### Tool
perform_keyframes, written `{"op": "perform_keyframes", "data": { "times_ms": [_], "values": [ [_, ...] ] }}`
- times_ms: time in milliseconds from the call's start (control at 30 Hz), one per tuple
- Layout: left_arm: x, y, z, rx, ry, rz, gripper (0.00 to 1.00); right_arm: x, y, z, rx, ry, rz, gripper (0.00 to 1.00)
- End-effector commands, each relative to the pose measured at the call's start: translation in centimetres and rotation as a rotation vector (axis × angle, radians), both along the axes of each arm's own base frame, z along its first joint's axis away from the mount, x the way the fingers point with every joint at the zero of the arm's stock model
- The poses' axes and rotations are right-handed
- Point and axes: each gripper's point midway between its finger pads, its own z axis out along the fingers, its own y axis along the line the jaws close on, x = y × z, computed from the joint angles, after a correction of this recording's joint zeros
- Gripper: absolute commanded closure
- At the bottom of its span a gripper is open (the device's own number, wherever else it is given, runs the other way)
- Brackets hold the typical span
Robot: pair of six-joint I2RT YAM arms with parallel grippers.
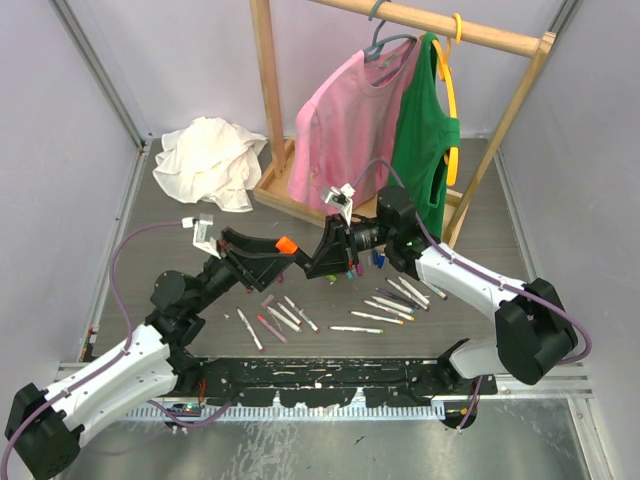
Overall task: Open the pen caps
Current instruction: Open the pen cap from the pen.
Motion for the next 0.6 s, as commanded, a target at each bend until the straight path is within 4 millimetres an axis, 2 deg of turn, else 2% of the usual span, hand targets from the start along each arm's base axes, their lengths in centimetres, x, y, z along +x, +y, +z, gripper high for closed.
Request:
{"op": "perform_keyframes", "data": {
  "times_ms": [0, 233, 333, 567],
  "values": [
    [0.20, 0.71, 2.64, -0.064, -0.050, 0.033, 0.35, -0.30, -0.15, 1.17, 0.040, -0.053, 0.023, 0.99],
    [0.83, 0.18, 2.62, -0.059, -0.031, 0.029, 0.58, -0.30, -0.10, 0.97, 0.037, -0.050, 0.026, 0.99],
    [0.86, 0.16, 2.63, -0.058, -0.031, 0.030, 0.59, -0.24, -0.09, 0.86, 0.035, -0.048, 0.025, 0.99],
    [0.89, 0.43, 2.82, -0.066, -0.036, 0.041, 0.54, -0.13, -0.03, 0.65, 0.030, -0.047, 0.020, 0.99]
  ]
}}
